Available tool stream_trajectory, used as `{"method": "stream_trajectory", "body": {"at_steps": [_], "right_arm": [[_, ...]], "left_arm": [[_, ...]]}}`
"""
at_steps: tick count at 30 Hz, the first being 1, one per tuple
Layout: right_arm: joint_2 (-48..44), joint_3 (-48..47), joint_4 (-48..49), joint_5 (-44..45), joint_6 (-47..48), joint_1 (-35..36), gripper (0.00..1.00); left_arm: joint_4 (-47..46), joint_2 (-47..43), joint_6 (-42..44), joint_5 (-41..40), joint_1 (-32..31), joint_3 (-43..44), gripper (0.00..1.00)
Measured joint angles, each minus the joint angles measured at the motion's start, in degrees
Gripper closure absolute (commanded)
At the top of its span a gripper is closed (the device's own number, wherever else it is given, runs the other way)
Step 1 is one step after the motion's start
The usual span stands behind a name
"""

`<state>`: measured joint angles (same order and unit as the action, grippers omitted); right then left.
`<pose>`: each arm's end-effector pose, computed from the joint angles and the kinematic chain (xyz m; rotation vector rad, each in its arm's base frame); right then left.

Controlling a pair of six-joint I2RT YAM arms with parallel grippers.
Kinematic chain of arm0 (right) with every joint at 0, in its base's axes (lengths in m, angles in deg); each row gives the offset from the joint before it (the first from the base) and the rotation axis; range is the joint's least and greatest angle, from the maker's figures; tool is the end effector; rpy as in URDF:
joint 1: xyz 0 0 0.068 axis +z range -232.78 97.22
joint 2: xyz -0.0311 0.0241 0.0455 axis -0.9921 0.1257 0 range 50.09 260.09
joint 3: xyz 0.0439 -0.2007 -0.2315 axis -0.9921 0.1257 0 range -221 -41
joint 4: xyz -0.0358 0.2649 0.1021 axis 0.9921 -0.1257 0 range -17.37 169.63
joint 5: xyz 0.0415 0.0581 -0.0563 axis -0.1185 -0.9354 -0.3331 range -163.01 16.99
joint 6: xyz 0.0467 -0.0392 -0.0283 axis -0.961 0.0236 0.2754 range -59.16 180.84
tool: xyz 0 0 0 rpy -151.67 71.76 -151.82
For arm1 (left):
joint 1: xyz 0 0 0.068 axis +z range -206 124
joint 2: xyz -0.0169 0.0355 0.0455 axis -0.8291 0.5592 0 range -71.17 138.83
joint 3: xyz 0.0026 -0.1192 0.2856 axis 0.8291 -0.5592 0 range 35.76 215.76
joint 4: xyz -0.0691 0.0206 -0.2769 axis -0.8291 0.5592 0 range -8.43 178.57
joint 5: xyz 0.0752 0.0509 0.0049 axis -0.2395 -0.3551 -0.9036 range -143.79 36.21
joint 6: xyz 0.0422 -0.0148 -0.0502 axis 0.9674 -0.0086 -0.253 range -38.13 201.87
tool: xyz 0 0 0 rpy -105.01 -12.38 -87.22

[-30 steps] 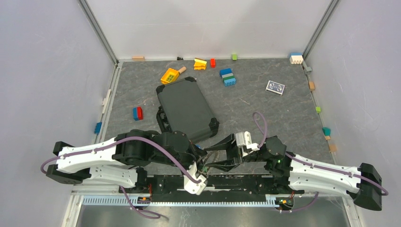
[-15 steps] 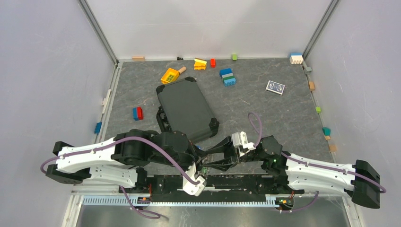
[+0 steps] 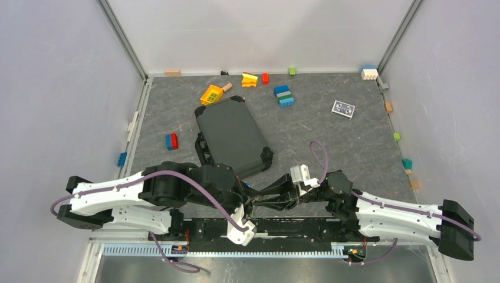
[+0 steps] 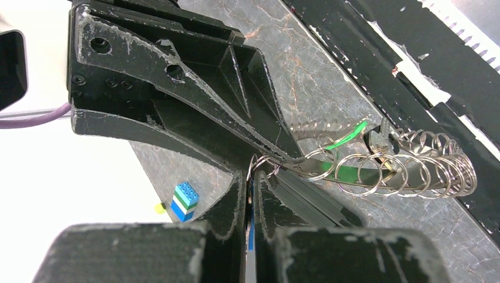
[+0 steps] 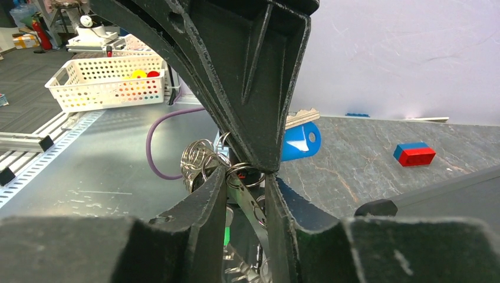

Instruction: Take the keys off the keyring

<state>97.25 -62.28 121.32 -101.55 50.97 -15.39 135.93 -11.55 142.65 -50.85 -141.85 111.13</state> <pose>0.0538 0.1959 0.3033 -1.0918 1.0056 1.4409 0.0126 -0.2115 0.4256 2.1728 0.6222 -0.2926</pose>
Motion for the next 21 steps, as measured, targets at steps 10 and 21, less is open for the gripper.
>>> {"method": "stream_trajectory", "body": {"at_steps": [10, 21], "right_arm": [[-0.2, 0.5, 0.9, 0.1, -0.2, 0.0, 0.82], [-2.0, 1.3, 0.6, 3.3, 1.2, 0.0, 1.00]], "left_arm": [[0.0, -0.1, 0.0, -0.1, 0.0, 0.0, 0.98], [-0.5, -0.2, -0.4, -4.5, -0.1, 0.0, 0.98]]}}
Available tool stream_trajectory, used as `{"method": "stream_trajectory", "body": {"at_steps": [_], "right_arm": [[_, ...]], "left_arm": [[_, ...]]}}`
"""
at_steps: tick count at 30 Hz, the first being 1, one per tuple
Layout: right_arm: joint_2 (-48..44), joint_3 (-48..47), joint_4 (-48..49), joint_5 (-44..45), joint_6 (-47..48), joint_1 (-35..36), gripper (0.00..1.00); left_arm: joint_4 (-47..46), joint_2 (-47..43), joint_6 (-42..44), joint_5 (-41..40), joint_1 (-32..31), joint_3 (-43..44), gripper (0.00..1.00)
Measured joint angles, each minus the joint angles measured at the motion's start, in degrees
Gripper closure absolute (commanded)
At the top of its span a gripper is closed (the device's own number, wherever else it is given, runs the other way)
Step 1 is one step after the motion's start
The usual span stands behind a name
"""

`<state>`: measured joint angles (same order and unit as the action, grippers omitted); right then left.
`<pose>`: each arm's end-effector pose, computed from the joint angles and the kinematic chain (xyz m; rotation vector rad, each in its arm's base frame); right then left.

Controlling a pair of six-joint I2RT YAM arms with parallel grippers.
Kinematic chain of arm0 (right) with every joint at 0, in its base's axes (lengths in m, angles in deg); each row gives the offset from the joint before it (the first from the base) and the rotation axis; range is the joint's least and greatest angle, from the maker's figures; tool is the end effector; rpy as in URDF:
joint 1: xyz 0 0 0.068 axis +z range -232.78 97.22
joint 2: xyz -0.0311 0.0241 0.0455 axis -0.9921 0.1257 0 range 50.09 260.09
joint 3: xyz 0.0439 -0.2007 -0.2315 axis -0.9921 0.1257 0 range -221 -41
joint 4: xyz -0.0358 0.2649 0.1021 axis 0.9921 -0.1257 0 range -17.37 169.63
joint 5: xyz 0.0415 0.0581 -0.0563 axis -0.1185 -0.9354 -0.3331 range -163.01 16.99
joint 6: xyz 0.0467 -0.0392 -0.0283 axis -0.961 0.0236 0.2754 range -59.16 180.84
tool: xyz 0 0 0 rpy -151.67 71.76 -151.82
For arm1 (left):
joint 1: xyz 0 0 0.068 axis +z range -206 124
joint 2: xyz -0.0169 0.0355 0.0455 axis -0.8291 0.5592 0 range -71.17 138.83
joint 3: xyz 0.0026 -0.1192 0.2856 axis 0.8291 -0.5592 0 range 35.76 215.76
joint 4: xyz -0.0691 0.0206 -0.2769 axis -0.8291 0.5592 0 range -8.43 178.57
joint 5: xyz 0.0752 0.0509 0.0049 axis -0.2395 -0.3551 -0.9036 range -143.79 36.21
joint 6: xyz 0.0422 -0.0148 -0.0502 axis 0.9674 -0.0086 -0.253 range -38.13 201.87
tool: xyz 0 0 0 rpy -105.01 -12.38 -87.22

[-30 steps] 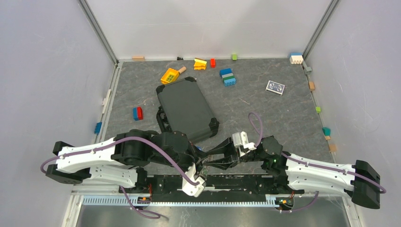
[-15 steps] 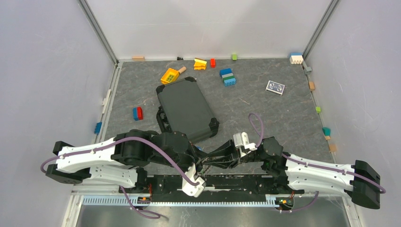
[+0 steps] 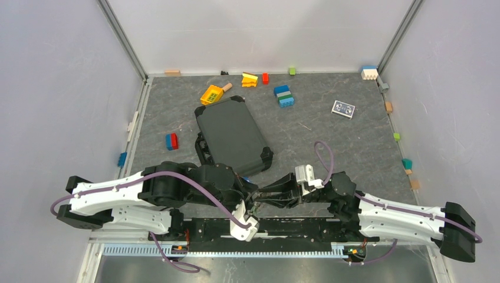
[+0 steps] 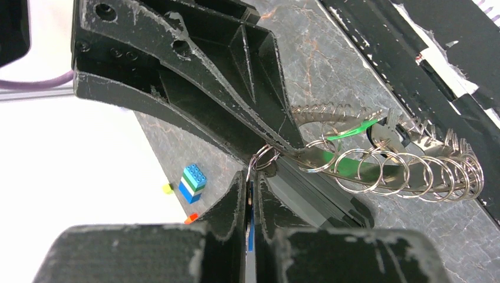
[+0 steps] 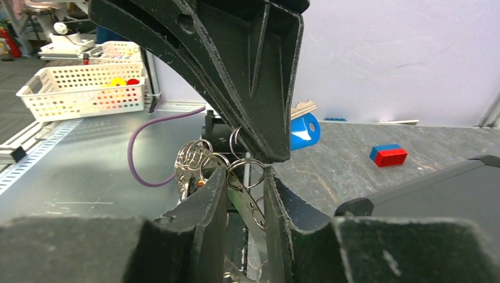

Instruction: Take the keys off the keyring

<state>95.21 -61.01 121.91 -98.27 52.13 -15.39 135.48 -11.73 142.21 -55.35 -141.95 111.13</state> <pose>0.0538 0.1889 0.3027 -1.0401 0.9961 1.3944 0.0164 -0.2109 0.4269 2.1412 0.6644 -0.2127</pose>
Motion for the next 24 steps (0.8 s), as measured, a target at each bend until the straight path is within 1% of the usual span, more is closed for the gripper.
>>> {"method": "stream_trajectory", "body": {"at_steps": [6, 12, 17, 22, 23, 24], "right_arm": [[-1.7, 0.0, -1.4, 3.9, 3.5, 0.1, 1.00], [-3.5, 0.0, -2.9, 6.4, 9.2, 0.4, 1.00], [-5.2, 0.7, -3.6, 7.7, 16.0, 0.4, 1.00], [-7.2, 1.9, -3.8, 7.4, 25.6, 0.4, 1.00], [-7.7, 2.2, -3.8, 7.2, 28.1, 0.4, 0.99], [-8.1, 2.3, -3.9, 7.0, 30.1, 0.4, 0.95]], "left_arm": [[-1.5, 0.0, -2.4, -2.4, 0.0, 0.0, 0.98], [-3.3, 0.4, -7.6, -4.4, 0.1, 0.0, 0.98], [-4.7, 1.3, -12.1, -5.5, 0.1, 0.0, 0.98], [-6.0, 2.1, -15.8, -5.9, 0.1, 0.0, 0.98], [-6.3, 2.1, -16.2, -5.9, 0.1, 0.0, 0.98], [-6.6, 2.2, -16.5, -5.9, 0.1, 0.0, 0.98]]}}
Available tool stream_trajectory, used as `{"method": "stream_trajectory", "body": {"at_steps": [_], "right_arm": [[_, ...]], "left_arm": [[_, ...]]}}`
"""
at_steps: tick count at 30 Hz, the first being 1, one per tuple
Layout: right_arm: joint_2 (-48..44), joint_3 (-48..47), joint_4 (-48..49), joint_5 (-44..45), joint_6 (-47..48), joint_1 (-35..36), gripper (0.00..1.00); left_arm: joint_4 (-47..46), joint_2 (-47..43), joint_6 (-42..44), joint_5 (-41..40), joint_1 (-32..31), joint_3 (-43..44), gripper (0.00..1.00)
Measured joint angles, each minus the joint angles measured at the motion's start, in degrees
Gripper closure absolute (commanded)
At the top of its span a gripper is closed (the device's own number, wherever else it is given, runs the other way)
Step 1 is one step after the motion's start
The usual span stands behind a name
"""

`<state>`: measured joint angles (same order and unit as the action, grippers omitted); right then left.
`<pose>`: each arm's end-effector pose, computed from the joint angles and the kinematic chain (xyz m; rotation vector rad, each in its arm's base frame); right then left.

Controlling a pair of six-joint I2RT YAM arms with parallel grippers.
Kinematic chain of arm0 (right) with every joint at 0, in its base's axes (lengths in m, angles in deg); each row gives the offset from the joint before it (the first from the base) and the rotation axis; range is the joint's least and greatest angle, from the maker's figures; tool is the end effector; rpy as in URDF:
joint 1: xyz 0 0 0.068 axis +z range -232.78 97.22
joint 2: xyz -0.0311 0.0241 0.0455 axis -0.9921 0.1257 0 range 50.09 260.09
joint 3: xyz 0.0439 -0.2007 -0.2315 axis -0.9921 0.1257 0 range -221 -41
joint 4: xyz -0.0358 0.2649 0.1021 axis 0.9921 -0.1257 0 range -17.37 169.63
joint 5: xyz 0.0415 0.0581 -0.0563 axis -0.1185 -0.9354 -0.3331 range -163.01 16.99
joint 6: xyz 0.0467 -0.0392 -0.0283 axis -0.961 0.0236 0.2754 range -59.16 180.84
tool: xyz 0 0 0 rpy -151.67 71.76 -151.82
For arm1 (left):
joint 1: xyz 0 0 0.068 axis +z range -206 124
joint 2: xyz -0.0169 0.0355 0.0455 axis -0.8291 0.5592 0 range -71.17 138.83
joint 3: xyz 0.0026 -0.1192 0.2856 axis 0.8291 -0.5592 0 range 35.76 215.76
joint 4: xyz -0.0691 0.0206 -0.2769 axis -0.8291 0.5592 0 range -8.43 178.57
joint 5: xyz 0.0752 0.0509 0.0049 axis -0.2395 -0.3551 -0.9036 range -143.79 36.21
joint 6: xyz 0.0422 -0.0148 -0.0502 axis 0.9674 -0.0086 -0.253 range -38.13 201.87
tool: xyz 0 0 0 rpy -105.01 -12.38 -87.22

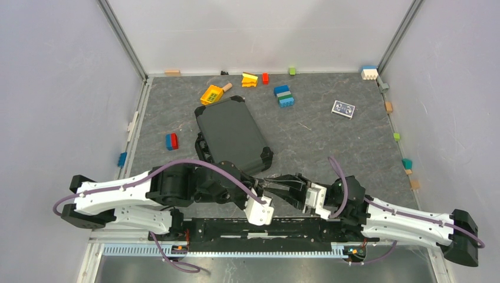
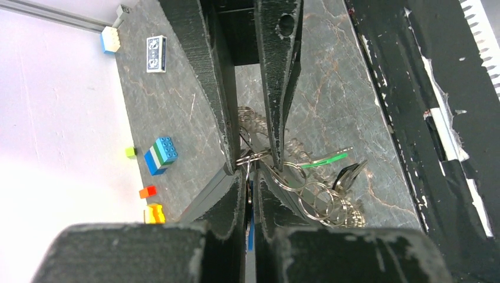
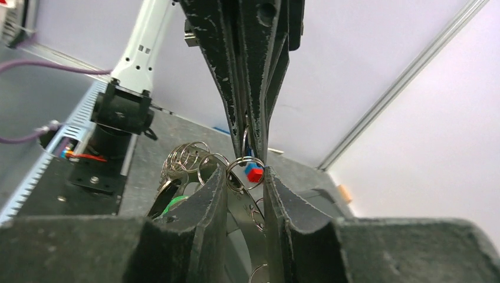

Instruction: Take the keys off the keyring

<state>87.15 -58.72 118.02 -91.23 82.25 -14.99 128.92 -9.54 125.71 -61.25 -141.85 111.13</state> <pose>0.0498 0.1665 0.3029 -1.0996 0.7064 0.8923 0.0238 -0.2306 0.4313 1.9268 0.9885 -0.2842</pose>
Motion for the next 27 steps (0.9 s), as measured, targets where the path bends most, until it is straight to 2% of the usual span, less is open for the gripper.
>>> {"method": "stream_trajectory", "body": {"at_steps": [1, 7, 11, 15, 23, 27], "right_arm": [[-0.4, 0.2, -0.1, -0.2, 2.2, 0.0, 0.88], [-1.8, 0.7, -1.0, -1.3, 10.3, 0.0, 0.63], [-2.5, 0.9, -1.7, -1.7, 11.4, 0.0, 0.57], [-3.2, 1.2, -2.2, -1.6, 9.7, 0.0, 0.54], [-3.2, 1.1, -3.9, -2.2, -0.2, 0.0, 0.42], [-2.0, -0.8, -6.6, -3.5, -5.3, 0.0, 0.40]], "left_arm": [[-0.4, 0.1, -0.5, 0.0, 0.0, 0.0, 0.98], [-1.0, 0.4, -1.0, 0.0, 0.0, 0.0, 0.98], [-0.5, 0.2, -0.9, 0.0, 0.0, 0.0, 0.98], [0.2, -0.4, 0.1, 0.3, 0.0, 0.0, 0.98], [0.4, -3.7, 7.1, 3.1, 0.0, -3.1, 0.98], [1.0, -5.2, 11.1, 4.3, 0.0, -4.1, 0.98]]}}
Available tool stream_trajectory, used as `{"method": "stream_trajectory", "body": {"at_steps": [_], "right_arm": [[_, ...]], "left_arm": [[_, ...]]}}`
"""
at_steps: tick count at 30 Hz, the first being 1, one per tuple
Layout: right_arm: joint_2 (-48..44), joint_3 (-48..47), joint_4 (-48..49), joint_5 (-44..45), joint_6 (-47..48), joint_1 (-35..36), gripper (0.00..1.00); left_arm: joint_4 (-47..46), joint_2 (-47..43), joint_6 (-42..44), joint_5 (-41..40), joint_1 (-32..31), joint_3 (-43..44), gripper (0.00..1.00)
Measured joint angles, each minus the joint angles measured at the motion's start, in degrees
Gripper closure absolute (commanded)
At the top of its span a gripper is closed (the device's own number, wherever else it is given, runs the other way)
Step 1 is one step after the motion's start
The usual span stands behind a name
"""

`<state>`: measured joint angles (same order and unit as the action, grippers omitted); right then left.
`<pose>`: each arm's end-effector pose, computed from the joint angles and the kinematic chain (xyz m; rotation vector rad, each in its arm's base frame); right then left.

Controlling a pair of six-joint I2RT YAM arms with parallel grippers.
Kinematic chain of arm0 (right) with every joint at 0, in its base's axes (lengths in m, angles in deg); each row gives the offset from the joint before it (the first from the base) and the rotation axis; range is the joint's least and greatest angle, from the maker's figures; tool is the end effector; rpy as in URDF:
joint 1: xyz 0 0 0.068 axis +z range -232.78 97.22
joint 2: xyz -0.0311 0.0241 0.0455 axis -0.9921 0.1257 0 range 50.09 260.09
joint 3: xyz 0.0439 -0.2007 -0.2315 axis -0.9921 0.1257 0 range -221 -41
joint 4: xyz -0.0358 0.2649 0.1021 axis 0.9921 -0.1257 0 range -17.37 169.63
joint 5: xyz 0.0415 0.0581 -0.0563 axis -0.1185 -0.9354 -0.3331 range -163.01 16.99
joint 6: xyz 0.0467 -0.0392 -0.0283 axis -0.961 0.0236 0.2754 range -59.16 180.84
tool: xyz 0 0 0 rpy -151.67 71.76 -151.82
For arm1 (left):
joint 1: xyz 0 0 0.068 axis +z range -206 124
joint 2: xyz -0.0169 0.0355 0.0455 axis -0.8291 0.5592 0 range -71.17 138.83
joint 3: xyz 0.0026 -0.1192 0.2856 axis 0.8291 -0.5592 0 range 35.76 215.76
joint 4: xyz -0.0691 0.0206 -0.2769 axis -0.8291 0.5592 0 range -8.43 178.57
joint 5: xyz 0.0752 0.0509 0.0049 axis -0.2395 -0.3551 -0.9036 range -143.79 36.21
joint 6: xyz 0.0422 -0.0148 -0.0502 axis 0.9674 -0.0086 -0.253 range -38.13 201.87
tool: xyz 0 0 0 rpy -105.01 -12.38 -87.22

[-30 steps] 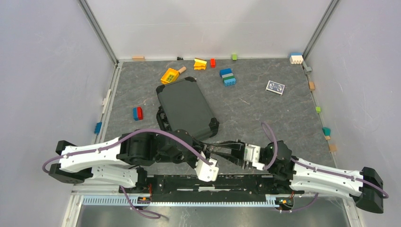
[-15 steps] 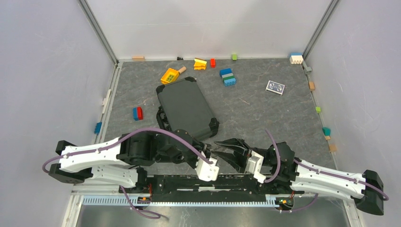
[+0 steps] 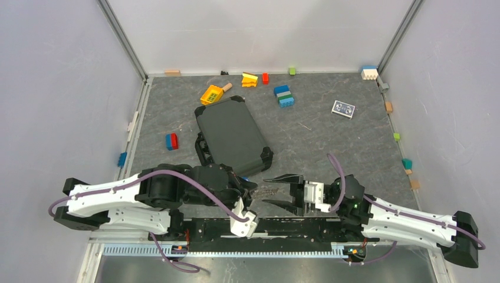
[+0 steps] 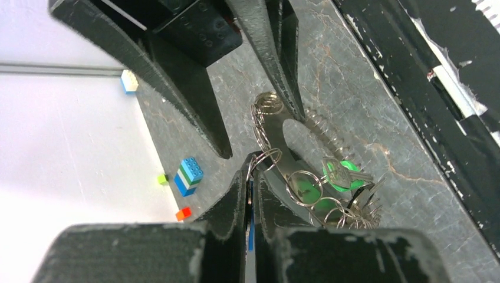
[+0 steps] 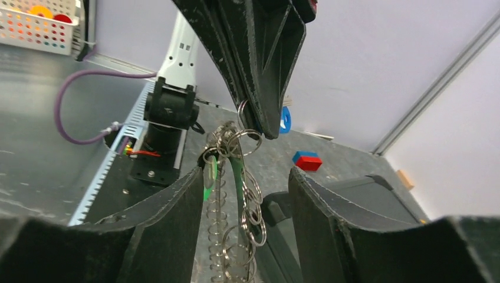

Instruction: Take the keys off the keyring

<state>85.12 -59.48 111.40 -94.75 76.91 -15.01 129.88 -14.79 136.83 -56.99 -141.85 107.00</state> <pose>0.0456 0.1643 0.2994 -1.1574 0.7800 1.0060 0.0179 -0.2054 0.4220 2.0279 0.7565 -0.2517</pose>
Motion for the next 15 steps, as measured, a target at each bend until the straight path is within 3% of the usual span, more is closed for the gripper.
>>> {"method": "stream_trajectory", "body": {"at_steps": [15], "right_arm": [[7.8, -4.5, 0.9, -3.6, -16.3, 0.0, 0.38]], "left_arm": [[4.7, 1.0, 8.9, 0.3, 0.0, 0.0, 0.98]]}}
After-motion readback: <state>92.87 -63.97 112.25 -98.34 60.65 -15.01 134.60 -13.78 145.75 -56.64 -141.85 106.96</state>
